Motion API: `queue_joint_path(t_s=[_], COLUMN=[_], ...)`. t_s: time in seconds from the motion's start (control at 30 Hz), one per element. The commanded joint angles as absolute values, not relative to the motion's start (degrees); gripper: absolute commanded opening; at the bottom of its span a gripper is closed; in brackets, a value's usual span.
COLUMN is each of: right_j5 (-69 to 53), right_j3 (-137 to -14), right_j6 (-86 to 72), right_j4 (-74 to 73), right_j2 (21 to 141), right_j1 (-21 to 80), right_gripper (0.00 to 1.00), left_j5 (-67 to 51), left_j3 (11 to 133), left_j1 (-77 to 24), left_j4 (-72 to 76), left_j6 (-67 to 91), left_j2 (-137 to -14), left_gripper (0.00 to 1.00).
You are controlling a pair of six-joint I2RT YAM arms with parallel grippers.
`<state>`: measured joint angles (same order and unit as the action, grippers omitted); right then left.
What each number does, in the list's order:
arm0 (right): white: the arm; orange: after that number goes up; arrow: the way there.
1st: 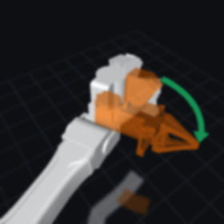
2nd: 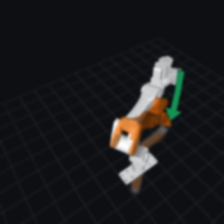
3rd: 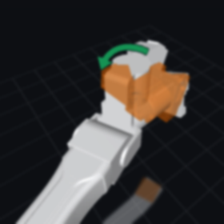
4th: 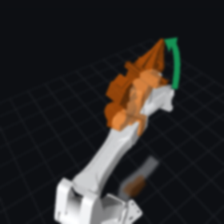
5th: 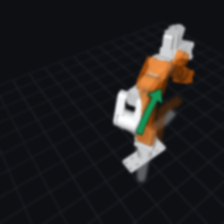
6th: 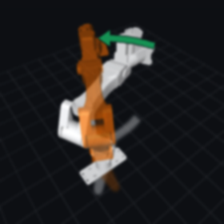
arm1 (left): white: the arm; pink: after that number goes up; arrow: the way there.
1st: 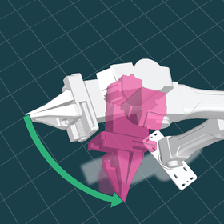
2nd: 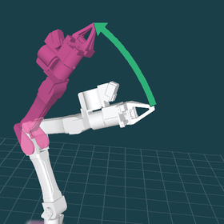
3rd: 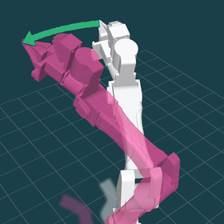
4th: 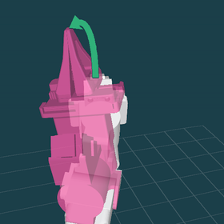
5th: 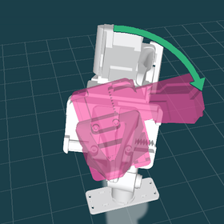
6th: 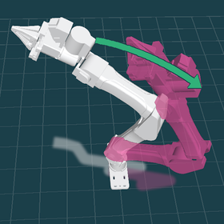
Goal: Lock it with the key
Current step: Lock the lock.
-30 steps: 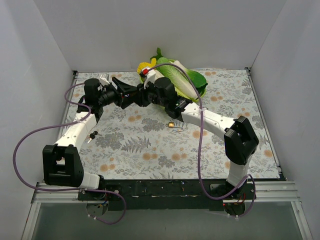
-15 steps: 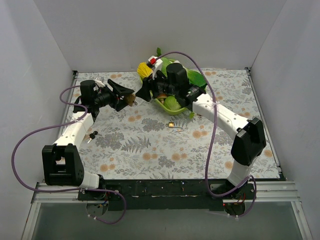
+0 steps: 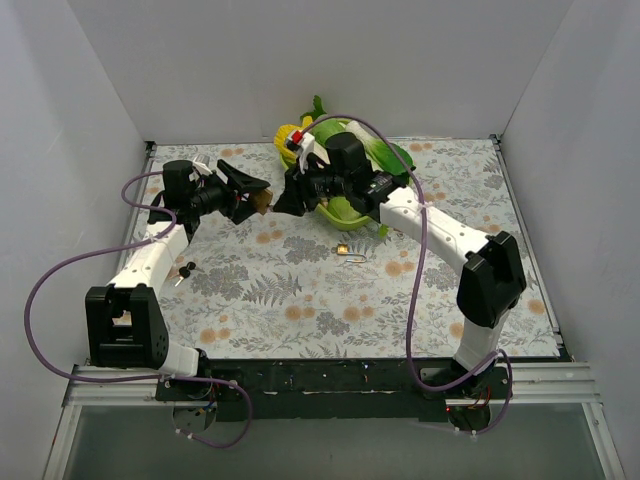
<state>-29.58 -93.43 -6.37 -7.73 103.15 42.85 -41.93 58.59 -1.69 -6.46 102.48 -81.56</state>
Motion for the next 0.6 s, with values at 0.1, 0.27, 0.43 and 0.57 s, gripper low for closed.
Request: queue_joint_path(t_s=[0.1, 0.27, 0.43, 0.57], right_j5=[-30.76, -30.67, -30.50, -30.15], right_j3=[-98.00, -99.31, -99.76, -99.49], right_j6=[-7.03, -7.21, -7.38, -7.56], right_j4=[-6.86, -5.80, -5.71, -5.45], right_j2=[107.31, 108.98, 109.86, 109.86], right_j1=[43.33, 43.68, 44.03, 44.12], right_gripper=[0.44, 0.41, 0.24, 0.11], left_j5=[-43.07, -43.15, -42.63, -41.93], left_j3=[61.70, 61.44, 61.17, 61.26], left_j1=[-1.93, -2.02, -2.11, -2.11], left_j4=[-3.78, -3.78, -3.78, -4.04], left_j6=[102.74, 102.39, 102.48, 102.57], left_j2=[-79.10, -78.66, -78.49, -78.75], left_gripper=[0.00, 0.00, 0.00, 0.00])
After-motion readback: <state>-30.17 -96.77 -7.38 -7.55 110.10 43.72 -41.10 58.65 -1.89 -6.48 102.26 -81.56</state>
